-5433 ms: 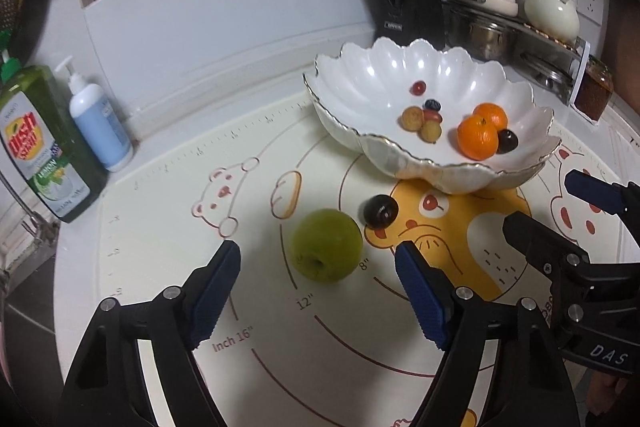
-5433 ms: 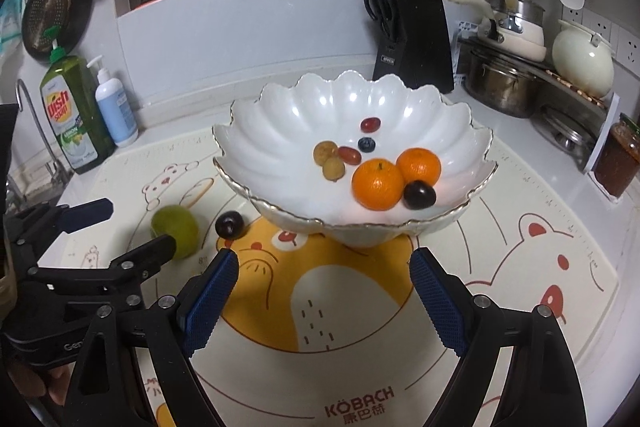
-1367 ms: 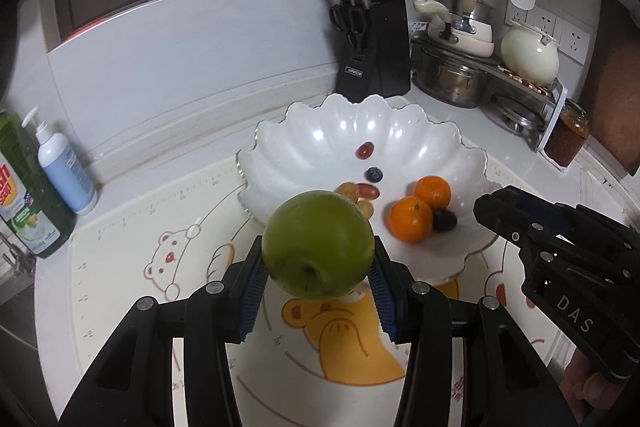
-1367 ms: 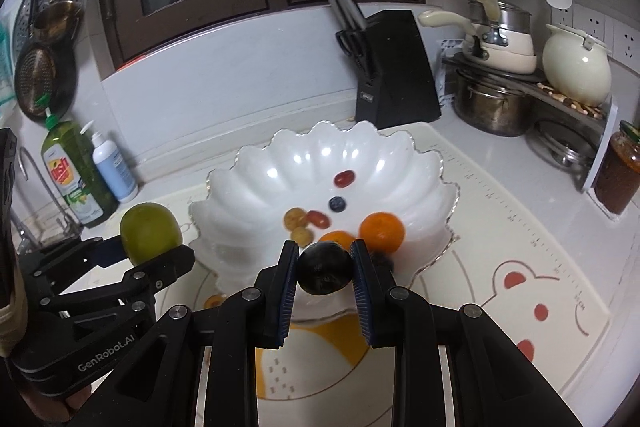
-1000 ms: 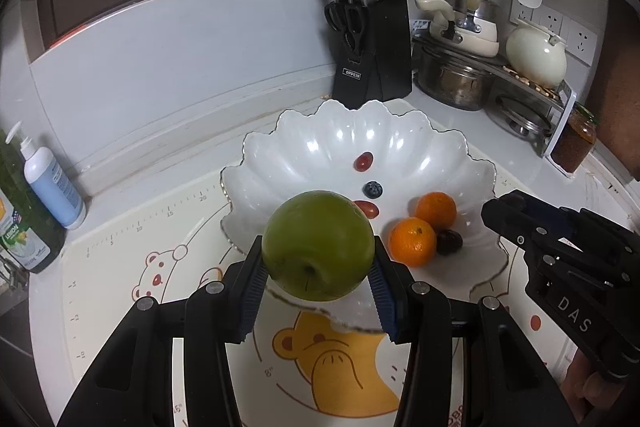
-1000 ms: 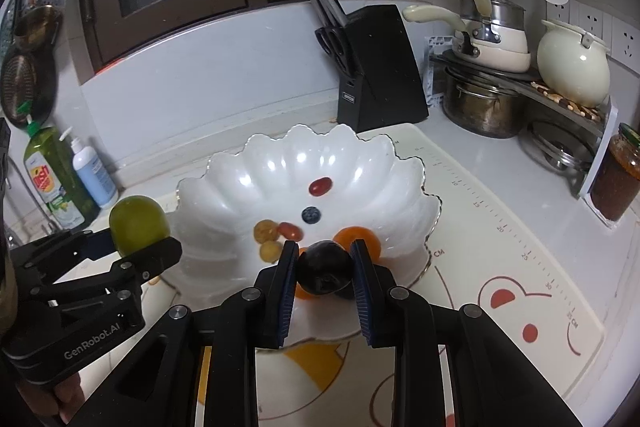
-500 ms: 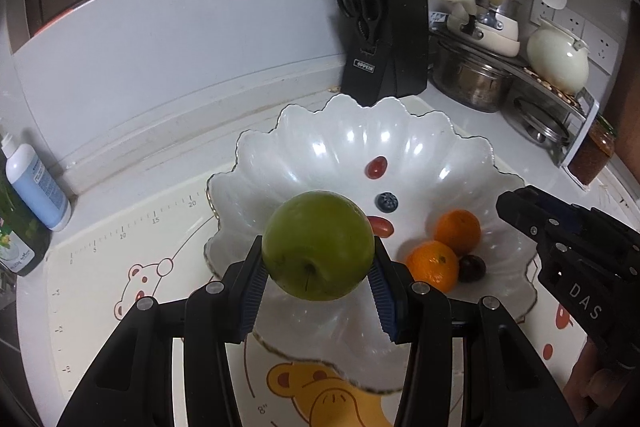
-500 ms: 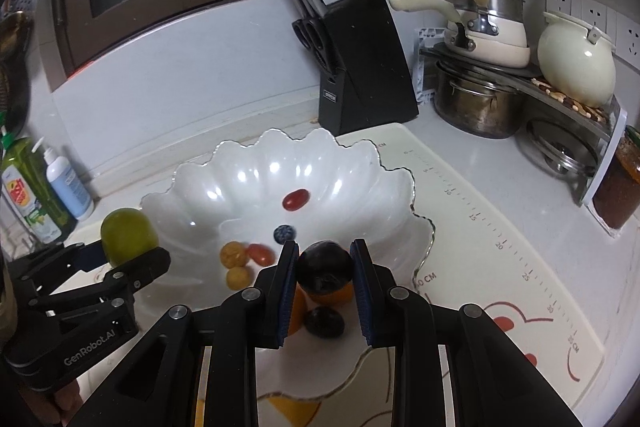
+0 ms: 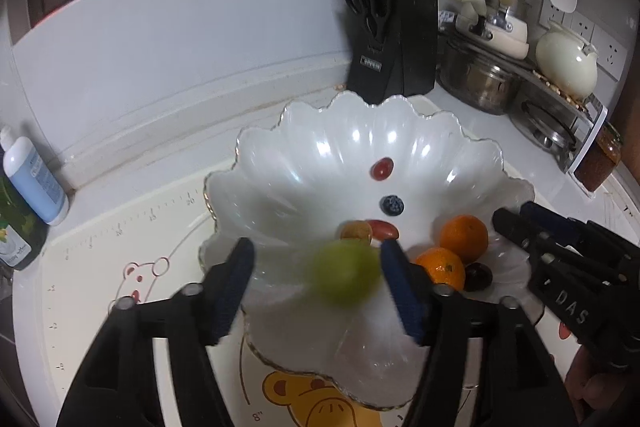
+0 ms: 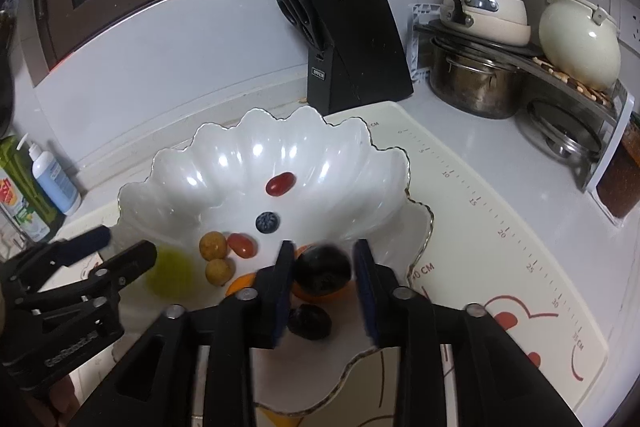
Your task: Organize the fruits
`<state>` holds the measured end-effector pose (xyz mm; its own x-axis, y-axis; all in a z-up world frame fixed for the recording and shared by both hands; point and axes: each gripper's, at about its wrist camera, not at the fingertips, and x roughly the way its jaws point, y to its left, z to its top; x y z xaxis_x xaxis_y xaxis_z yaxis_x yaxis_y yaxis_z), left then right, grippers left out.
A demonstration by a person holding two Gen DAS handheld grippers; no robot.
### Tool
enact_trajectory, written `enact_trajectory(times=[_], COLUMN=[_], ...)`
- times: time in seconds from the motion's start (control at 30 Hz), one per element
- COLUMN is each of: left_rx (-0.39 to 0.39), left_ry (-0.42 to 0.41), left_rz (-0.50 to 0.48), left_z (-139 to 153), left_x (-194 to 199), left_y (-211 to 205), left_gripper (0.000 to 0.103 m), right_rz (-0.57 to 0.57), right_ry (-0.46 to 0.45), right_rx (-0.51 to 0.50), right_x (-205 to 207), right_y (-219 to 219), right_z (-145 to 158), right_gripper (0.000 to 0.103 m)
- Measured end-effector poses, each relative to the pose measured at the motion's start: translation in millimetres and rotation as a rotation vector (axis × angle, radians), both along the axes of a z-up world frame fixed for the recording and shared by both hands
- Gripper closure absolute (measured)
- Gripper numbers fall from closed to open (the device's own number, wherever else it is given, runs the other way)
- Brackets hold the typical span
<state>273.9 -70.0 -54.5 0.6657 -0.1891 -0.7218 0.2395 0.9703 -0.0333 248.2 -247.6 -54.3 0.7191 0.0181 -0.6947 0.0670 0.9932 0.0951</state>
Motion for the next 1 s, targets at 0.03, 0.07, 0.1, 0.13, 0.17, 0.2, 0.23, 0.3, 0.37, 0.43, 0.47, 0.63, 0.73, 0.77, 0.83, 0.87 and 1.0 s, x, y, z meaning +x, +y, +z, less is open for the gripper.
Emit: enact_trajectory(times=[0.03, 0.07, 0.1, 0.13, 0.17, 0.2, 0.23, 0.3, 0.37, 0.43, 0.47, 0.63, 0.73, 0.77, 0.83, 0.87, 1.0], left_rx=[0.006, 0.012, 0.018, 0.022, 0.025, 0.027, 0.027, 0.032, 0.039, 0.046, 0.046, 0.044, 0.05, 0.053, 0.057, 0.057, 0.056], left_ry=[-0.008, -0.013, -0.02, -0.028, -0.035, -0.04, -0.047, -0.057, -0.066, -0.074, -0.077, -0.091, -0.101, -0.102, -0.109, -0.112, -0.124], left_rz=[0.001, 0.002, 0.004, 0.008, 0.014, 0.021, 0.031, 0.047, 0.054, 0.057, 0.058, 0.068, 0.073, 0.074, 0.08, 0.083, 0.103], left_z=[3, 4, 6, 8, 10, 11, 14, 18, 21, 25, 27, 37, 43, 44, 47, 48, 54], left_x=[-3, -4, -6, -8, -11, -13, -16, -21, -26, -32, -35, -51, -62, -64, -72, -75, -92], left_y=[0, 1, 1, 2, 3, 5, 7, 10, 11, 13, 14, 20, 23, 23, 26, 28, 39], left_gripper=[0.036, 0.035, 0.034, 0.029, 0.023, 0.02, 0.014, 0.01, 0.007, 0.007, 0.006, 0.003, 0.003, 0.003, 0.003, 0.003, 0.003], right_rz=[-0.011, -0.027, -0.039, -0.045, -0.047, -0.047, -0.045, -0.044, -0.047, -0.049, -0.05, -0.047, -0.049, -0.048, -0.047, -0.047, -0.033], right_ry=[-0.004, -0.016, -0.026, -0.034, -0.042, -0.043, -0.045, -0.05, -0.057, -0.063, -0.065, -0.068, -0.074, -0.077, -0.087, -0.093, -0.11], right_rx=[-0.001, -0.005, -0.009, -0.011, -0.016, -0.018, -0.019, -0.021, -0.026, -0.028, -0.03, -0.027, -0.032, -0.035, -0.042, -0.047, -0.062], right_x=[-1, -4, -6, -8, -11, -12, -14, -18, -23, -28, -31, -44, -54, -57, -64, -68, -82], right_y=[-1, -1, -2, -3, -2, -2, -1, 1, 2, 4, 5, 9, 11, 13, 16, 18, 27], right_z=[1, 3, 5, 7, 10, 11, 14, 17, 21, 24, 26, 32, 36, 38, 42, 44, 50], right_gripper=[0.043, 0.031, 0.026, 0.021, 0.02, 0.019, 0.018, 0.017, 0.014, 0.013, 0.013, 0.013, 0.013, 0.013, 0.013, 0.013, 0.013])
